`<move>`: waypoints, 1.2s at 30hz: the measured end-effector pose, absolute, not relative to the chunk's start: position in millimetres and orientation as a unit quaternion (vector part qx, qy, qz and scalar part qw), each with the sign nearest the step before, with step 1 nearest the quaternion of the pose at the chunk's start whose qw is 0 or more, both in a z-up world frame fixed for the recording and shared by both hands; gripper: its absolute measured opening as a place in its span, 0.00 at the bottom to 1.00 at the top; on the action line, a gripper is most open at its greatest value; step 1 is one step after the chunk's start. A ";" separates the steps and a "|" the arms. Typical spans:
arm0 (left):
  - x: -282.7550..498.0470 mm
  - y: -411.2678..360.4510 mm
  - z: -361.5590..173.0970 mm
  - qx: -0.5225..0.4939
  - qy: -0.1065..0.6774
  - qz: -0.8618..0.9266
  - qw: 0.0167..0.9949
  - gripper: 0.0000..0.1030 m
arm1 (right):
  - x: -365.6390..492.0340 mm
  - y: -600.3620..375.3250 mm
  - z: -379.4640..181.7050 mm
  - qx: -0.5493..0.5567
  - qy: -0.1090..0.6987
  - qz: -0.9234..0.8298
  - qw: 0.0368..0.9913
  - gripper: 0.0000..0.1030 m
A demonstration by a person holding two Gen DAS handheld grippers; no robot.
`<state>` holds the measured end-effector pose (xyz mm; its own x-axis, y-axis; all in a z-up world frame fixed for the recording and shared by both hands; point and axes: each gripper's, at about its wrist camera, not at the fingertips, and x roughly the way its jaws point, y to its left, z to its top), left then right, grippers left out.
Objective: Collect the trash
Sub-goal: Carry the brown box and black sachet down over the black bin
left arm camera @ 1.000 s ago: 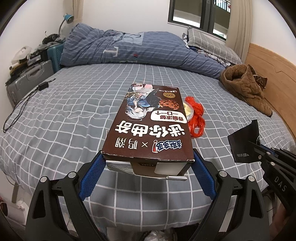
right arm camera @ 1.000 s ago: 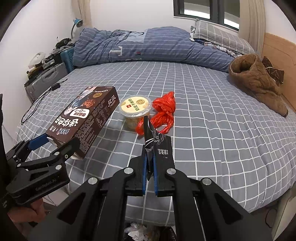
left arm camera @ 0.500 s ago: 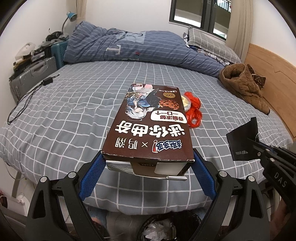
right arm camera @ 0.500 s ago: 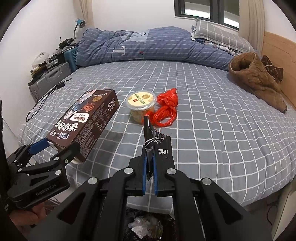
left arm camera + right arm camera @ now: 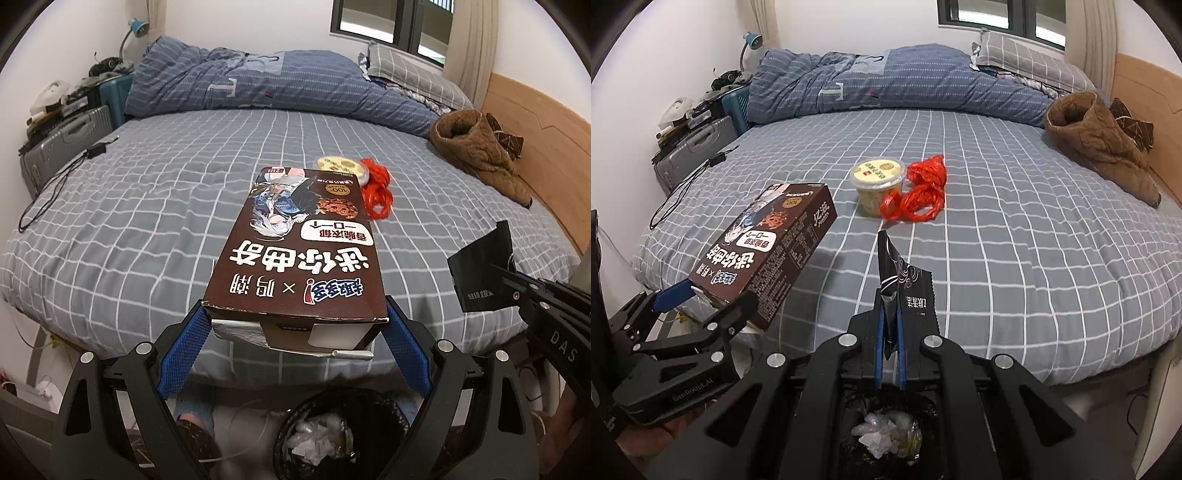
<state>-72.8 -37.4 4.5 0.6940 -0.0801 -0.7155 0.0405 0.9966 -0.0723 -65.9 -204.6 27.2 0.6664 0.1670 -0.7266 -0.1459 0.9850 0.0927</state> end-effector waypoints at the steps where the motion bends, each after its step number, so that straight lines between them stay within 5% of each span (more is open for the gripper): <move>1: -75.8 -37.6 3.6 -0.026 0.391 -0.033 0.919 0.86 | -69.0 -204.0 26.7 0.013 0.400 0.087 0.912 0.05; 36: -182.2 -41.5 -5.2 -0.014 0.428 -0.044 0.903 0.86 | -170.4 -203.0 1.8 0.016 0.445 0.090 0.891 0.05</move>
<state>-182.2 -41.5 -5.2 0.6302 -0.0911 -0.7711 0.0679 0.9958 -0.0622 -170.4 -203.0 1.8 0.5871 0.1753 -0.7903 -0.1470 0.9831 0.1089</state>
